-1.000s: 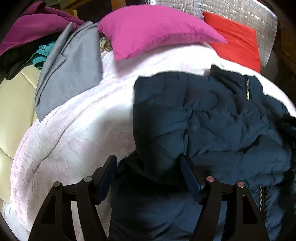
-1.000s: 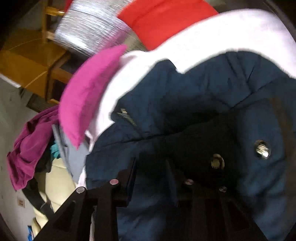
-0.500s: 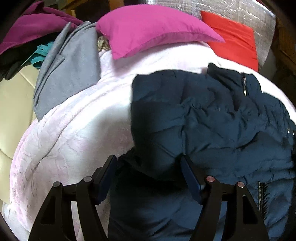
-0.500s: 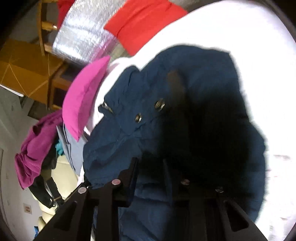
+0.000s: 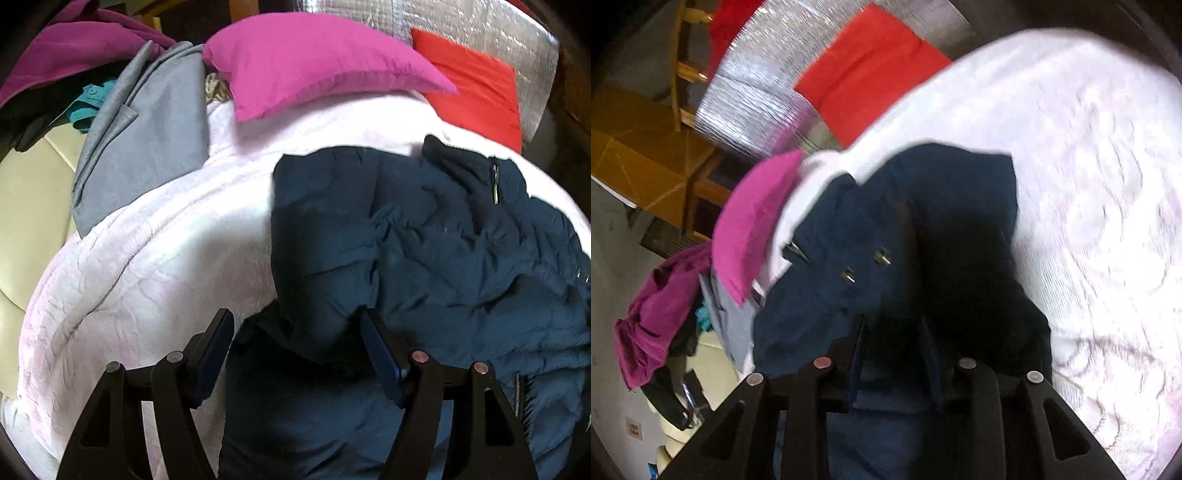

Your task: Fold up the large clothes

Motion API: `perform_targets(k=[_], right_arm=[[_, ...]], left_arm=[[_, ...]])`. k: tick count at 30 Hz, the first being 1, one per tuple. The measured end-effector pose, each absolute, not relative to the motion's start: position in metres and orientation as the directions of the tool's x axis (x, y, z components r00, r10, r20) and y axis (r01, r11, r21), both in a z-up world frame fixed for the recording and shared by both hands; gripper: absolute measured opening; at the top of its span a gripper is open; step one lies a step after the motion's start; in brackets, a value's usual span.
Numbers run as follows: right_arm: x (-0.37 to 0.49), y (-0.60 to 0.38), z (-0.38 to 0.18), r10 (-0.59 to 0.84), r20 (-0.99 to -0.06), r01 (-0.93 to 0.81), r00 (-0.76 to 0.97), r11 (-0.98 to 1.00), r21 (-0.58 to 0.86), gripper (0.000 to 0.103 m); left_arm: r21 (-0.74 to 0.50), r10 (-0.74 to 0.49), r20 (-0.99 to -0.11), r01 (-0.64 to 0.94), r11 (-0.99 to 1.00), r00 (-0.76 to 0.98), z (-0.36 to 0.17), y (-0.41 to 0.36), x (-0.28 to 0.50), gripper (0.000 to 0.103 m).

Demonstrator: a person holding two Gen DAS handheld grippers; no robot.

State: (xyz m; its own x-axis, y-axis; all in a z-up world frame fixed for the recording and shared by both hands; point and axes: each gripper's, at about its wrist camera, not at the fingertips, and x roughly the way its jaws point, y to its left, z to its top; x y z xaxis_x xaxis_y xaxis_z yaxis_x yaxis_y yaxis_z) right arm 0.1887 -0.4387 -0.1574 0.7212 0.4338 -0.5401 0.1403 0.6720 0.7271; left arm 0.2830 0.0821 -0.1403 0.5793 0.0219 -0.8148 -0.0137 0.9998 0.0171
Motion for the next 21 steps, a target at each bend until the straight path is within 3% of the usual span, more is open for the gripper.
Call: perform_targets(k=[7,19,21], right_arm=[[0.207,-0.414,-0.177,0.442,-0.621,0.155,0.647,0.721,0.675,0.032],[0.157,-0.452,-0.158,0.388,-0.562,0.165,0.731,0.699,0.696,0.033],[0.156,-0.462,-0.159,0.376,-0.558,0.194,0.739,0.675,0.712,0.042]], left_arm=[[0.037,0.044,-0.842,-0.025,0.999,0.538,-0.153,0.082,0.29,0.072],[0.003,0.034,-0.813,-0.053,0.999,0.582,-0.139,0.089,0.282,0.072],[-0.008,0.036,-0.802,-0.07,0.997,0.596,-0.135,0.093,0.281,0.072]])
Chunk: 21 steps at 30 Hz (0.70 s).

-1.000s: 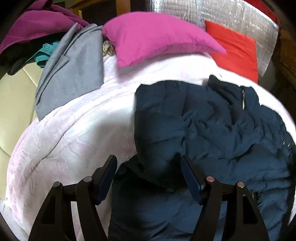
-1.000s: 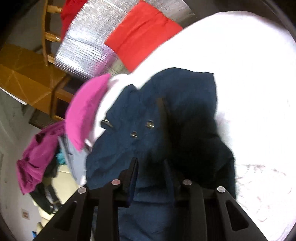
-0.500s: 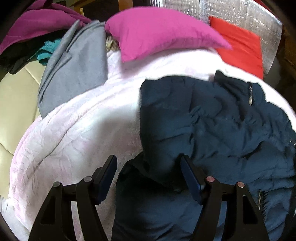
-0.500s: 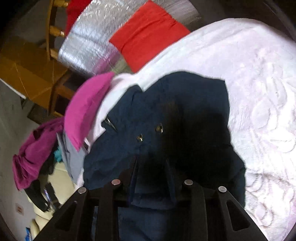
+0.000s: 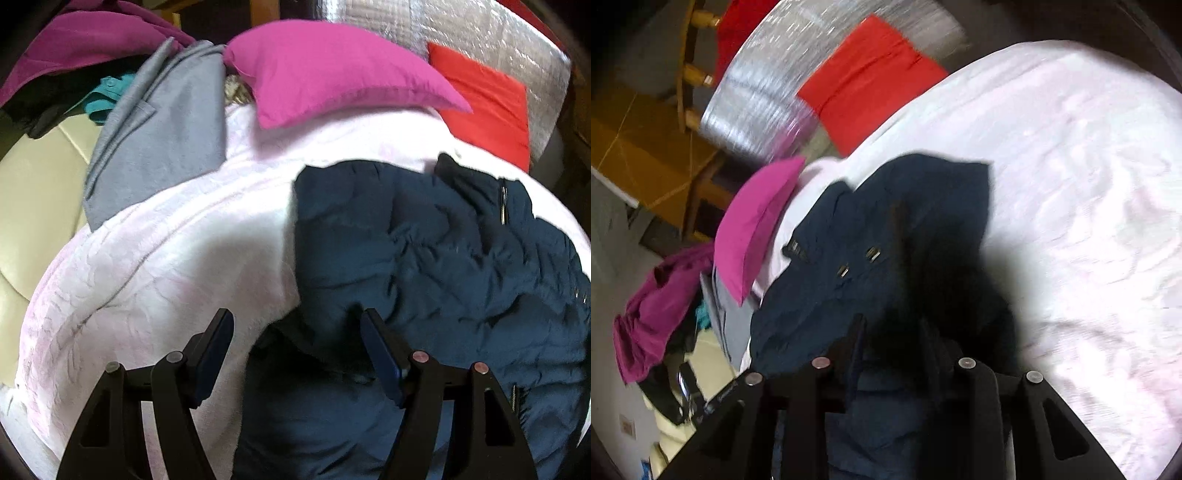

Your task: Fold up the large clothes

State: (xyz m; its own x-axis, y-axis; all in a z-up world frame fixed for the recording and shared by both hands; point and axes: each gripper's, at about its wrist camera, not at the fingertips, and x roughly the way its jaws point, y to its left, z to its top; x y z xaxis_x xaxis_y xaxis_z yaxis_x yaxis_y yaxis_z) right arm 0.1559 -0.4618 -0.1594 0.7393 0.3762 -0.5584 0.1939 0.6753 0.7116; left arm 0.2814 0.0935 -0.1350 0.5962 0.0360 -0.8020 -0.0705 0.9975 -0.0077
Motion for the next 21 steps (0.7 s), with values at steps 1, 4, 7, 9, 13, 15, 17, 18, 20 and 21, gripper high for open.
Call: perform_targets(k=[1,4,7,9,13,15,17,18,20,21], right_arm=[[0.155,-0.465,-0.161,0.379,-0.554,0.197,0.741,0.666,0.72,0.045],[0.15,-0.469,-0.162,0.369,-0.544,0.197,0.754,0.662,0.723,0.045],[0.143,-0.477,-0.167,0.361,-0.512,0.201,0.78,0.631,0.75,0.045],[0.14,-0.483,-0.17,0.371,-0.483,0.193,0.793,0.598,0.778,0.045],[0.147,-0.48,-0.175,0.377,-0.493,0.205,0.784,0.593,0.779,0.045],[0.158,-0.477,-0.185,0.368,-0.557,0.256,0.744,0.613,0.747,0.045],[0.162,-0.475,-0.188,0.361,-0.571,0.271,0.737,0.617,0.739,0.042],[0.161,-0.475,-0.186,0.359,-0.568,0.272,0.74,0.614,0.741,0.042],[0.159,-0.475,-0.178,0.348,-0.561,0.262,0.751,0.623,0.737,0.044],[0.157,-0.475,-0.172,0.338,-0.552,0.251,0.762,0.632,0.733,0.043]], left_arm=[[-0.015,0.034,-0.8,-0.077,0.997,0.598,-0.135,0.095,0.281,0.072],[-0.009,0.05,-0.814,-0.1,0.995,0.579,-0.139,0.101,0.286,0.072],[-0.016,0.053,-0.831,-0.118,0.993,0.553,-0.147,0.106,0.288,0.072],[-0.018,0.049,-0.834,-0.116,0.993,0.549,-0.149,0.106,0.289,0.072],[0.044,0.081,-0.848,-0.081,0.996,0.523,-0.16,0.095,0.292,0.072],[0.063,0.09,-0.852,-0.07,0.996,0.516,-0.163,0.092,0.292,0.072],[0.061,0.087,-0.852,-0.068,0.996,0.516,-0.162,0.092,0.29,0.072],[0.05,0.08,-0.852,-0.072,0.996,0.517,-0.16,0.094,0.29,0.072],[0.025,0.065,-0.845,-0.082,0.996,0.531,-0.153,0.099,0.288,0.072],[0.015,0.06,-0.834,-0.086,0.996,0.548,-0.147,0.101,0.286,0.072]])
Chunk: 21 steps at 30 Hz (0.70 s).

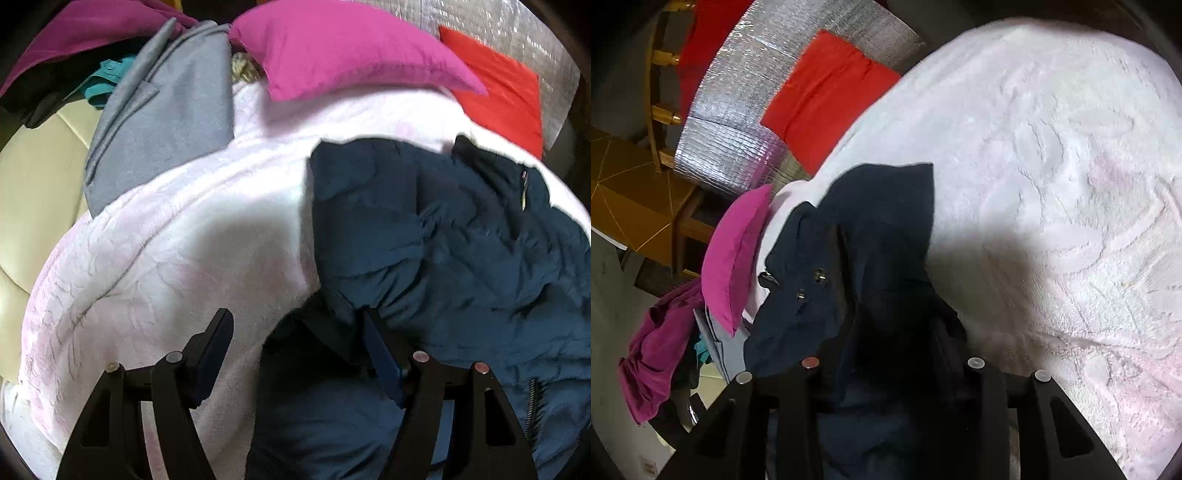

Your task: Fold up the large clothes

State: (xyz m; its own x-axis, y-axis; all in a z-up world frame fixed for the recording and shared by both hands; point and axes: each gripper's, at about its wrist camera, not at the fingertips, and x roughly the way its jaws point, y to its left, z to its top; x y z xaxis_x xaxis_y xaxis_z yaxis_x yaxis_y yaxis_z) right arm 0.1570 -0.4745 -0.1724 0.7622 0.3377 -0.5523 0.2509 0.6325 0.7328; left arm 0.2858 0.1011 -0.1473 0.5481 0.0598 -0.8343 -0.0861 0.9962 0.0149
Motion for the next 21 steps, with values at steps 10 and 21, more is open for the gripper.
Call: perform_targets(k=[10,21], right_arm=[[0.173,-0.432,-0.148,0.393,-0.505,0.116,0.768,0.691,0.713,0.043],[0.178,-0.416,-0.167,0.471,-0.539,0.111,0.699,0.672,0.732,0.042]], left_arm=[[0.004,0.044,-0.814,-0.069,0.998,0.579,-0.145,0.105,0.284,0.072],[0.024,0.052,-0.829,-0.058,0.998,0.557,-0.15,0.102,0.288,0.072]])
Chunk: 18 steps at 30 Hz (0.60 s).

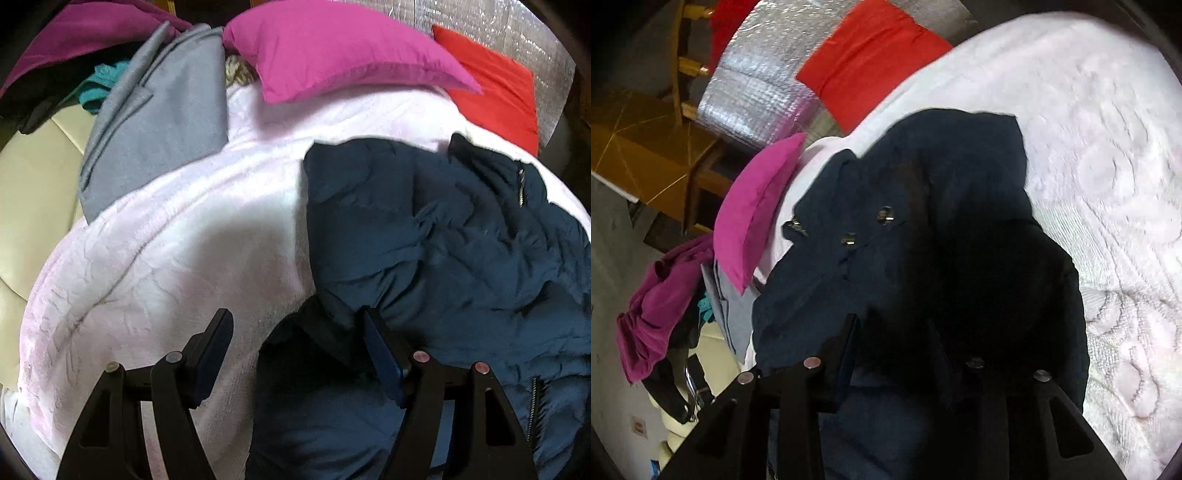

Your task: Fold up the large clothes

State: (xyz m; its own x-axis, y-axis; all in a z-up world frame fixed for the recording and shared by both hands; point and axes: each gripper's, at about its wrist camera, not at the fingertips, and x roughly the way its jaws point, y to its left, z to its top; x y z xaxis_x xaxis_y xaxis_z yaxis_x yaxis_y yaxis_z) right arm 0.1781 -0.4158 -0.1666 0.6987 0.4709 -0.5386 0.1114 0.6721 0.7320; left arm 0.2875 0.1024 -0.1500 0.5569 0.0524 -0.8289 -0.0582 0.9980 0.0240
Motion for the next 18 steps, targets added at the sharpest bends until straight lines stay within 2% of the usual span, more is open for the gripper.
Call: perform_targets(k=[6,11,13,16,18], right_arm=[[0.202,-0.372,-0.144,0.556,-0.474,0.001,0.683,0.648,0.762,0.042],[0.231,-0.313,-0.143,0.648,-0.462,-0.088,0.605,0.631,0.771,0.042],[0.238,-0.292,-0.147,0.663,-0.482,-0.109,0.573,0.645,0.757,0.042],[0.248,-0.27,-0.171,0.647,-0.577,-0.086,0.5,0.699,0.71,0.041],[0.247,-0.27,-0.182,0.648,-0.586,-0.089,0.486,0.704,0.705,0.04]], left_arm=[[-0.001,0.007,-0.765,-0.013,1.0,0.644,-0.129,0.091,0.276,0.072],[0.075,0.035,-0.794,0.041,0.996,0.606,-0.144,0.073,0.281,0.072],[0.099,0.057,-0.813,0.041,0.994,0.58,-0.154,0.069,0.284,0.073],[0.08,0.046,-0.821,0.035,0.996,0.569,-0.154,0.073,0.285,0.073],[0.076,0.045,-0.826,0.031,0.997,0.562,-0.154,0.075,0.285,0.073]])
